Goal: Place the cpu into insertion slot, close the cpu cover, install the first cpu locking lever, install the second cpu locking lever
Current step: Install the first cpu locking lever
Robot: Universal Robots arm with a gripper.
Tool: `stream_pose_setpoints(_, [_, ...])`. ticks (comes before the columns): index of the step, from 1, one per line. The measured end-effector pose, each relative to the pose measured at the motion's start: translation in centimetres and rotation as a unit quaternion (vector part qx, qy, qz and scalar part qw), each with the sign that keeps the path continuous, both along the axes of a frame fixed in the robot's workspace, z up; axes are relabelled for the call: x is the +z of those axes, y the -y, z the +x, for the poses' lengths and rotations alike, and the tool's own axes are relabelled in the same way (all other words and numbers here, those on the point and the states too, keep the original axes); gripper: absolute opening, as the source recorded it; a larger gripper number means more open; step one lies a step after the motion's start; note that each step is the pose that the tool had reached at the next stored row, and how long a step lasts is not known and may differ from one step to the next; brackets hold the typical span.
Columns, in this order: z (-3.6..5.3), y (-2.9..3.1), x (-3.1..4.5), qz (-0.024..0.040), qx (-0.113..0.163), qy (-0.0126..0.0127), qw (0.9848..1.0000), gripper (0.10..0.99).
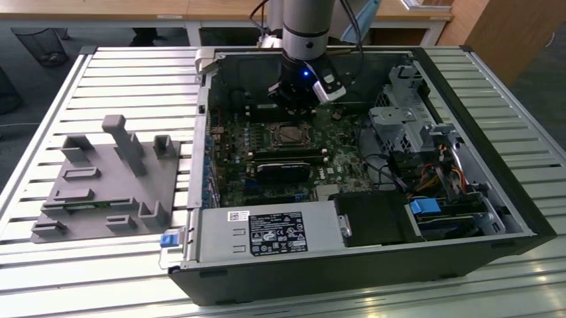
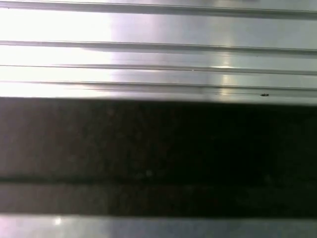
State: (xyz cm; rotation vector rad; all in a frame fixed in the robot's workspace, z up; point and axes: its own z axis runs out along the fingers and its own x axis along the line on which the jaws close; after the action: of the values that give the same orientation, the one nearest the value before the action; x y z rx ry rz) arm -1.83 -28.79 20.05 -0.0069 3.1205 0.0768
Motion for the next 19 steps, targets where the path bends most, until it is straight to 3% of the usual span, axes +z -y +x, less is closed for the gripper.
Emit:
stream_pose_setpoints(11, [0.07, -0.03, -0.45, -0.0024, 0.000, -0.0003, 1.0000, 0.106])
stream_pose_setpoints(19, [0.22, -0.21, -0.44, 0.0017, 0.000, 0.0001, 1.0000, 0.106])
